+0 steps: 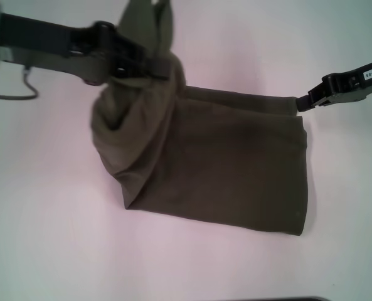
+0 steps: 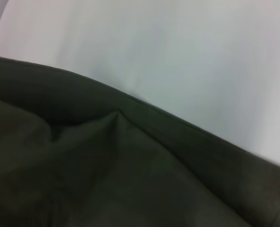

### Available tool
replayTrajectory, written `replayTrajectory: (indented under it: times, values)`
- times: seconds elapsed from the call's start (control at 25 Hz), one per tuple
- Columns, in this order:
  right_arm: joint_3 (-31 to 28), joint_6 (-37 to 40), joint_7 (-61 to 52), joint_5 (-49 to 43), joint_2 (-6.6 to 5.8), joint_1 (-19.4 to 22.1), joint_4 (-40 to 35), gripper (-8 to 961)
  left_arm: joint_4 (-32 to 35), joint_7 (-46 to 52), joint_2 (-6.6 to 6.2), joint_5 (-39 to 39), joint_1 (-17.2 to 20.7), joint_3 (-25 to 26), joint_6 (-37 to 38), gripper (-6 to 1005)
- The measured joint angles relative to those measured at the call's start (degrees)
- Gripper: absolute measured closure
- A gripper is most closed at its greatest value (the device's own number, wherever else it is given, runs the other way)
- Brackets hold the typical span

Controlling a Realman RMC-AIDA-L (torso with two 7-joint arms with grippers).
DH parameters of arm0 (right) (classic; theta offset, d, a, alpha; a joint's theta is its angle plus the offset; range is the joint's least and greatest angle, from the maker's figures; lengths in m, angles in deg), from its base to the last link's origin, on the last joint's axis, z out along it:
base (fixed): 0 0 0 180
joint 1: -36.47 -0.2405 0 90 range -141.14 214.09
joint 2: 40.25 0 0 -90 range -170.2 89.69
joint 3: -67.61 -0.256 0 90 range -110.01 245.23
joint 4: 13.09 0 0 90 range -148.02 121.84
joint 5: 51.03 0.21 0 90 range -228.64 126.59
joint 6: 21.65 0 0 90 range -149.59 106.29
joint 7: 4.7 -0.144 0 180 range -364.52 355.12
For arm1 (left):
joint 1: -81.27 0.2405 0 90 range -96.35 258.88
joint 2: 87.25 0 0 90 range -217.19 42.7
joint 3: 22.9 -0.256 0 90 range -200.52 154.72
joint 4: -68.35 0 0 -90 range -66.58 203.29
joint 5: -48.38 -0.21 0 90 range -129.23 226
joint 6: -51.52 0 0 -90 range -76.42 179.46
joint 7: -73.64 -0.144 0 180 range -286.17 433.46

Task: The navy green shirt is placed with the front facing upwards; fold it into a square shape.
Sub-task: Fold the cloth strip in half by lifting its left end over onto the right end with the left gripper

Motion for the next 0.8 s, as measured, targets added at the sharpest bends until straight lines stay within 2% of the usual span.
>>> replayTrajectory:
  times: [0.2, 0.24, 0.28, 0.4, 0.52, 0.8]
  values:
    - [0.0, 0.0, 0.0, -0.1, 0.00, -0.1, 0.0, 953, -0.1, -0.3, 2.23, 0.0, -1.2, -2.7, -1.9, 962]
    - [0.0, 0.0, 0.0, -0.1, 0.00, -0.1, 0.1, 953, -0.1, -0.2, 2.87, 0.0, -1.6, -5.2, -3.6, 962]
    - [0.0, 0.0, 0.0, -0.3, 0.00, -0.1, 0.1, 953, -0.1, -0.2, 2.87, 0.0, -1.6, -5.2, -3.6, 962]
    - [0.0, -0.2, -0.4, -1.3, 0.00, -0.1, 0.2, 953, -0.6, 0.4, 3.82, -0.1, -2.2, -9.8, -6.5, 962]
    - [-0.1, -0.4, -0.6, -1.8, 0.04, -0.1, 0.2, 953, -1.5, 1.7, 4.24, -0.3, -2.6, -15.5, -9.4, 962]
    - [-0.3, -0.3, -1.3, -2.2, -0.01, 0.4, -0.2, 953, -1.8, 4.9, 4.26, -2.7, -6.1, -24.4, -14.8, 962]
